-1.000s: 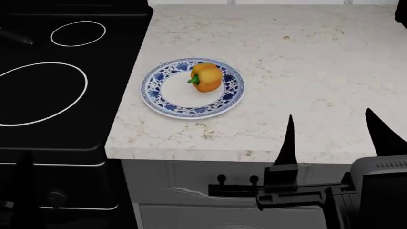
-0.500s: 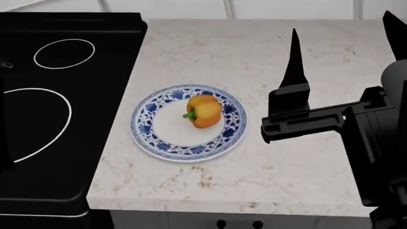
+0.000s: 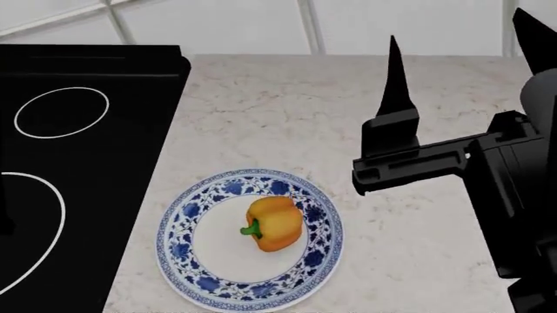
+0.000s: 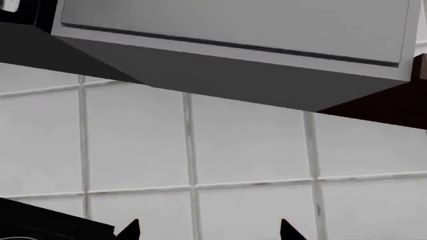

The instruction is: Pick the bell pepper from the plate and place it in the pan.

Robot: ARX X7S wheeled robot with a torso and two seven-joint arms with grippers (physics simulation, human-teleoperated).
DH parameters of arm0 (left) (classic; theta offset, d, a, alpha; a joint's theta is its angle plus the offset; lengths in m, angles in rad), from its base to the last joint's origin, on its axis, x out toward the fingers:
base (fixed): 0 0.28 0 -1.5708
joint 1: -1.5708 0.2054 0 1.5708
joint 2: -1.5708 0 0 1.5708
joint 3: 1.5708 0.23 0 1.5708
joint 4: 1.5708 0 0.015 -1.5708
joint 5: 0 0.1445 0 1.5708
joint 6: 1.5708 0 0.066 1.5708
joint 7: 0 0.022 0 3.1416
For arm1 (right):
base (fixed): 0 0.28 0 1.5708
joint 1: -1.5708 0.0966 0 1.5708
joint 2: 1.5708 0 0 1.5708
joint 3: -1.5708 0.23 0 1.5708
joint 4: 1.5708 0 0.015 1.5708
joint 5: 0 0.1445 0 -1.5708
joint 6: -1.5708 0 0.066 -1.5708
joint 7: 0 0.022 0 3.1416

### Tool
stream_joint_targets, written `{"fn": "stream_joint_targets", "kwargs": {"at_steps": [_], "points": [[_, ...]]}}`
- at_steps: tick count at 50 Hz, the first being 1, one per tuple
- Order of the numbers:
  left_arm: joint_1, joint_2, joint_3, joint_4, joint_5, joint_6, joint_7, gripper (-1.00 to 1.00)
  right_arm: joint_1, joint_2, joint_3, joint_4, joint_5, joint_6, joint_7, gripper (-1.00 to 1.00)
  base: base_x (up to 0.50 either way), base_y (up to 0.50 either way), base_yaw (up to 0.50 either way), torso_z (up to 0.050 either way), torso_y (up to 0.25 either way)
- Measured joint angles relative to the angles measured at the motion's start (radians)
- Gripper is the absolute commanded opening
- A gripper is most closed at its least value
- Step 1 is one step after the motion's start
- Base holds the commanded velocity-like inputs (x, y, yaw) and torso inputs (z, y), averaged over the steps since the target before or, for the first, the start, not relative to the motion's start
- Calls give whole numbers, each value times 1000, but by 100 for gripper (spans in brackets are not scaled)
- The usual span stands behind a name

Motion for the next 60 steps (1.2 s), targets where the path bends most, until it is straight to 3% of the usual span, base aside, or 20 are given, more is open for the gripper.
{"fn": "stream_joint_targets", "kwargs": {"at_steps": [9, 20, 38, 60], "points": [[-1, -8, -4, 2, -19, 3, -13, 100, 107, -11, 33, 59, 251, 175, -65, 100, 0, 0, 0, 0, 0], [30, -16, -21, 7, -19, 19, -8, 100, 237, 43, -117, 203, 492, 289, -98, 100, 0, 0, 0, 0, 0], [66, -31, -43, 16, -44, 38, -15, 100, 346, 146, -441, 345, 410, 208, -333, 100, 0, 0, 0, 0, 0], [118, -44, -64, 16, -52, 63, 4, 100, 314, 196, -626, 474, 231, 91, -372, 100, 0, 0, 0, 0, 0]]}}
